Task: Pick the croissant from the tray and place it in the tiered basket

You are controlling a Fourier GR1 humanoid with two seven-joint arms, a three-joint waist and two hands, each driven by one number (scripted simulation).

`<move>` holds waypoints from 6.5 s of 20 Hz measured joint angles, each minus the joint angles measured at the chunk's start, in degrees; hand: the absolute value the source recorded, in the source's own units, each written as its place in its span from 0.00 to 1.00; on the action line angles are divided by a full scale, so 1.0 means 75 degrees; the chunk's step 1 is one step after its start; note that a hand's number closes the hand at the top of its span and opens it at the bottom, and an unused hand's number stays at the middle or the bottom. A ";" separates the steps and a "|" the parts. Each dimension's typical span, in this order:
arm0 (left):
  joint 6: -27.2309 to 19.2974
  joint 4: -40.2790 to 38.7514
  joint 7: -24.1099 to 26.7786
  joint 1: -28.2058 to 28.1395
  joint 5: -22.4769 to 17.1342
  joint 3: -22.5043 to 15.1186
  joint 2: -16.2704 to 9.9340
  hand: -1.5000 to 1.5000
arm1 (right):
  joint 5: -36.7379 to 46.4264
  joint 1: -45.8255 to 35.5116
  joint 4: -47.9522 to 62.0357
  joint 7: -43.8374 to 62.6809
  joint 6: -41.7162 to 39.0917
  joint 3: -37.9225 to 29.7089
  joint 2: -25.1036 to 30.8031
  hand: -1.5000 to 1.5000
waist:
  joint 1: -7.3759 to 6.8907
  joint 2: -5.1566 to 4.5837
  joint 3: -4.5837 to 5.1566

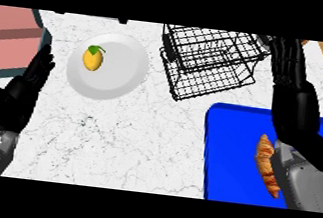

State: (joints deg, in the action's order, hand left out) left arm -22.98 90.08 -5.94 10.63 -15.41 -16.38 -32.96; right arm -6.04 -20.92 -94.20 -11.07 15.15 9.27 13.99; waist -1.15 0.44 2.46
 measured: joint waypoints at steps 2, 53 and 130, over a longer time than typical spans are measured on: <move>-0.0026 -0.0016 0.0139 -0.0012 0.0006 0.0036 0.0148 0.50 | -0.0318 -0.0032 0.0061 0.0090 -0.0491 -0.0159 0.0269 1.00 | 0.0054 -0.0025 -0.0128; -0.0262 -0.0310 0.0816 -0.0156 0.1196 -0.0410 0.2233 0.50 | 0.0904 0.0331 -0.4245 0.5394 -0.9152 0.0487 0.5195 0.00 | 0.0134 -0.0051 -0.0321; 0.1358 -0.0086 0.0532 -0.0435 0.2998 0.1216 0.3819 0.50 | 1.0347 0.1556 -0.0219 -0.0223 -0.7661 0.1155 0.2687 0.00 | 0.0144 -0.0059 -0.0329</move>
State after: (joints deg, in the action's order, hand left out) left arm -12.80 89.43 -1.95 7.37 7.08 -7.27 -4.32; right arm 71.57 -9.25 -95.84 -12.75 -42.31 17.93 34.14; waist -0.06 0.00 -0.01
